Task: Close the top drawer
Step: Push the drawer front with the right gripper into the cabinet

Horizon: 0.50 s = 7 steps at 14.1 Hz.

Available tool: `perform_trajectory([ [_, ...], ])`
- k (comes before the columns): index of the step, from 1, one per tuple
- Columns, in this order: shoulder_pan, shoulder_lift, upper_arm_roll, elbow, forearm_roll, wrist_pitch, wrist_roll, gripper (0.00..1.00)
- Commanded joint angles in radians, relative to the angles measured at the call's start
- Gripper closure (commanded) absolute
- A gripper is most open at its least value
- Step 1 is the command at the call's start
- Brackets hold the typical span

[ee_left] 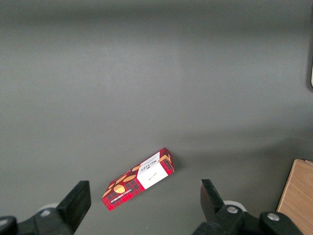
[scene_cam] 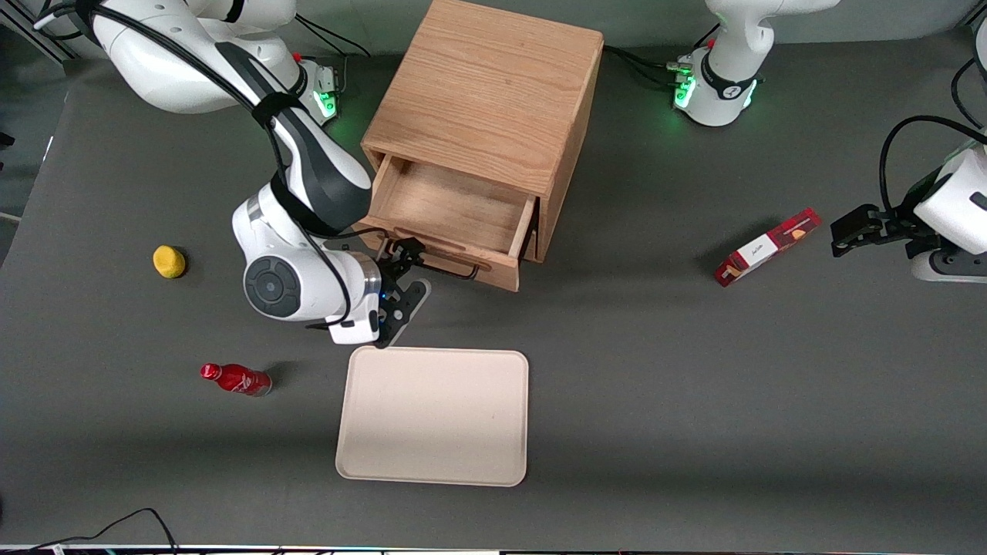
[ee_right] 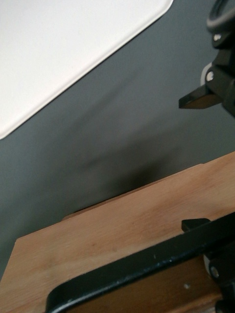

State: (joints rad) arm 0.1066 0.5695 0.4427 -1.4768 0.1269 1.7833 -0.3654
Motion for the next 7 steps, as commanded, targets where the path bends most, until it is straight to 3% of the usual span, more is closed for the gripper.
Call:
perform_trajectory([
  [1,0.004,-0.039,0.033,-0.095,0.025,0.073,0.072,0.0],
  [7,0.004,-0.092,0.056,-0.175,0.027,0.071,0.086,0.0],
])
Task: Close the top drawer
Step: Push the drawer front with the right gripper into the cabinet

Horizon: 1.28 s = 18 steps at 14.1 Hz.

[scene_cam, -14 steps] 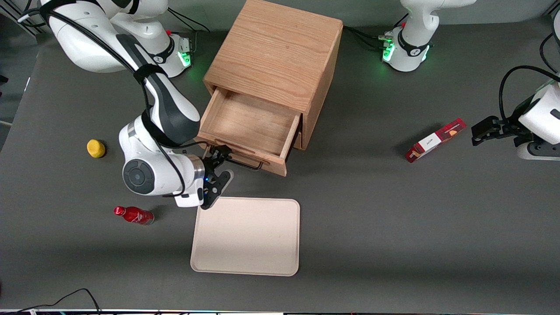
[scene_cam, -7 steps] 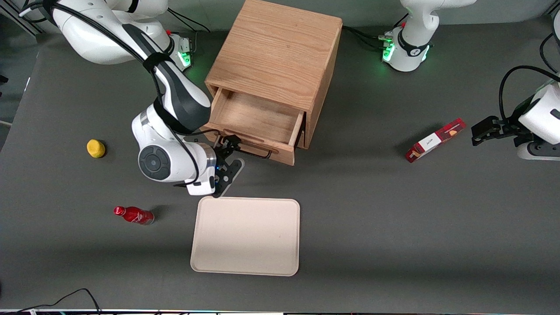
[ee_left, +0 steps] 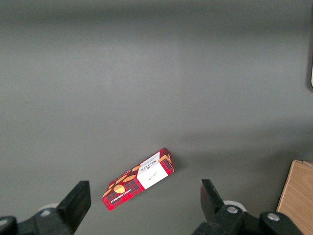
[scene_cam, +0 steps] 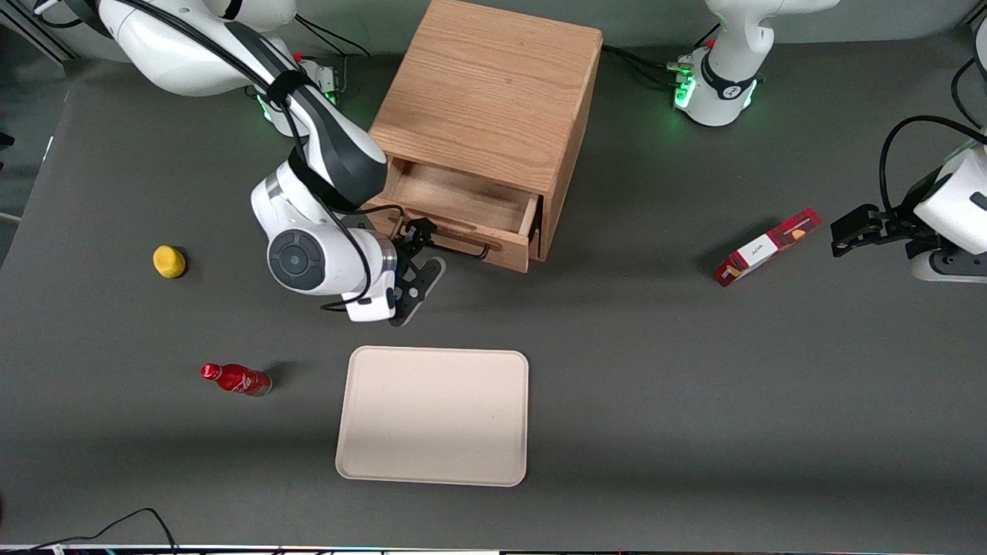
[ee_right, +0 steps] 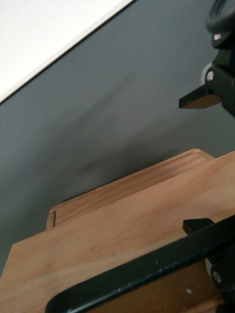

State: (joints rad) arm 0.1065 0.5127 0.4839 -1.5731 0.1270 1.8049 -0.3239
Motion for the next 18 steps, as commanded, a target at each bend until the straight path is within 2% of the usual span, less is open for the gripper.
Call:
perform_trajectory([
  [1,0.004,-0.045,0.015,-0.097,0.032,0.05,0.045,0.0],
  [11,-0.001,-0.111,0.056,-0.191,0.052,0.04,0.055,0.0],
  [18,0.002,-0.106,0.085,-0.197,0.054,0.039,0.097,0.0],
])
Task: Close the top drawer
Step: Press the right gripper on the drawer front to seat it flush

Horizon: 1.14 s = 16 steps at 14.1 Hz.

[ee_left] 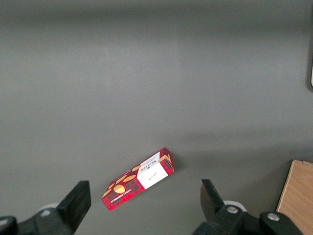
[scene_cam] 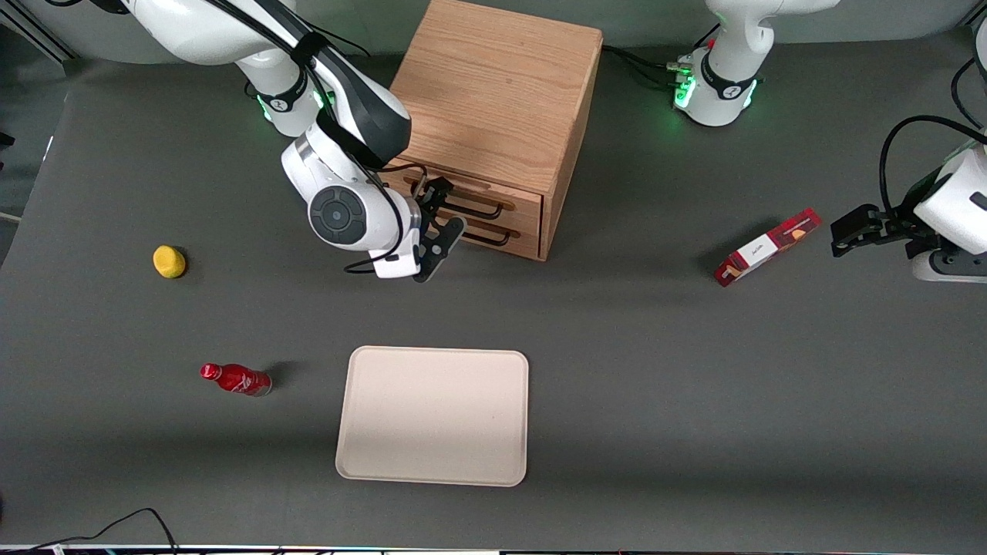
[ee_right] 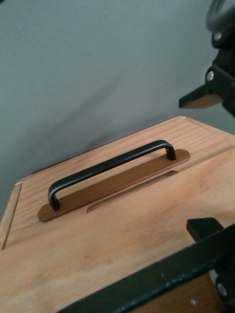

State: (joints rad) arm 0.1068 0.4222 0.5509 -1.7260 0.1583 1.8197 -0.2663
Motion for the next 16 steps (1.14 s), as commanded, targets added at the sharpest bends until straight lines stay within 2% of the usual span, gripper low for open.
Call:
perform_trajectory([
  [1,0.002,-0.016,0.018,-0.043,0.023,0.023,0.039,0.0],
  [6,-0.015,-0.031,0.008,0.014,0.023,0.009,0.032,0.0],
  [9,-0.029,-0.031,0.003,0.055,0.05,-0.014,0.033,0.0],
  [16,-0.042,-0.077,0.001,0.088,0.049,-0.088,0.048,0.0],
])
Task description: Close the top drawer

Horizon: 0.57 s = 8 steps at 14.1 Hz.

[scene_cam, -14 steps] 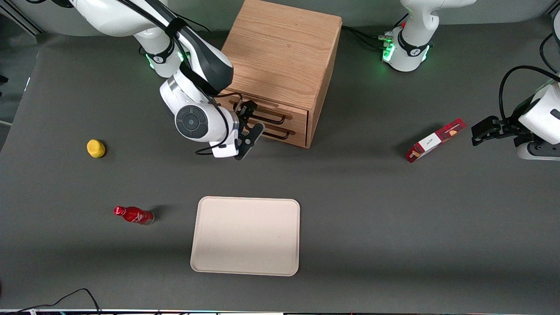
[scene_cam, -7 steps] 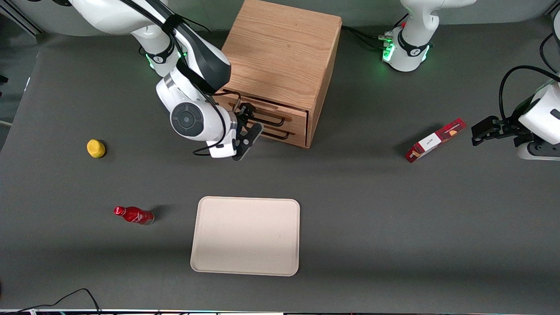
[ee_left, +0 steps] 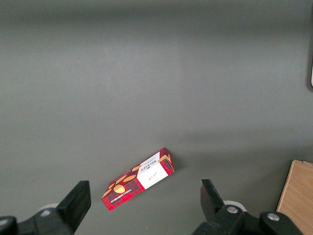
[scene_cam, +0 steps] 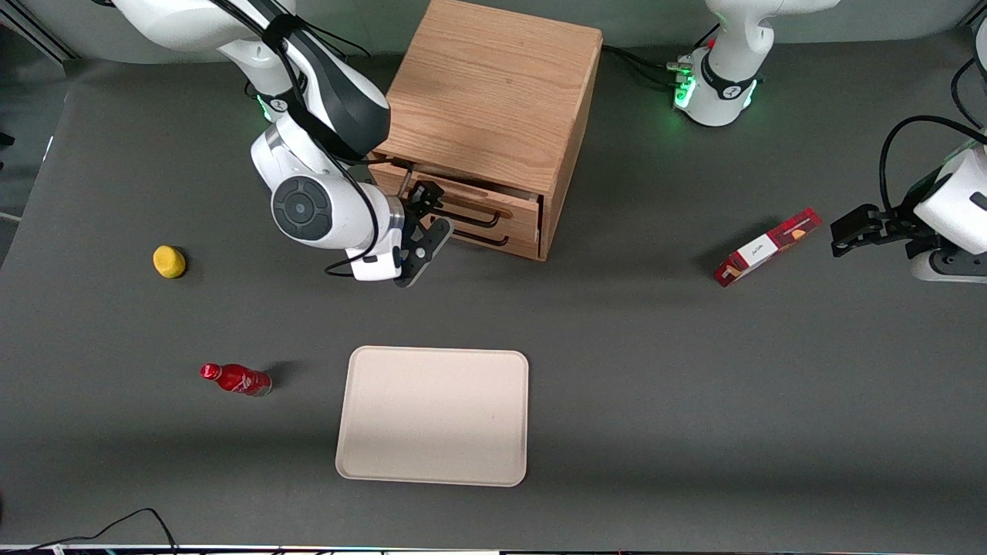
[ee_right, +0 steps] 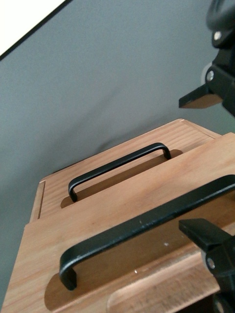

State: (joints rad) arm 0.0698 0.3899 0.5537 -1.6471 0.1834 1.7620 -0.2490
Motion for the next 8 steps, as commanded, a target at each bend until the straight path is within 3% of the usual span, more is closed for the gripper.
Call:
perform_trajectory([
  [1,-0.011,-0.06,-0.006,0.009,0.013,-0.03,0.046,0.0],
  [5,-0.033,-0.147,-0.109,0.009,-0.007,-0.032,0.198,0.0],
  [8,-0.033,-0.212,-0.124,0.006,-0.194,-0.042,0.367,0.0],
])
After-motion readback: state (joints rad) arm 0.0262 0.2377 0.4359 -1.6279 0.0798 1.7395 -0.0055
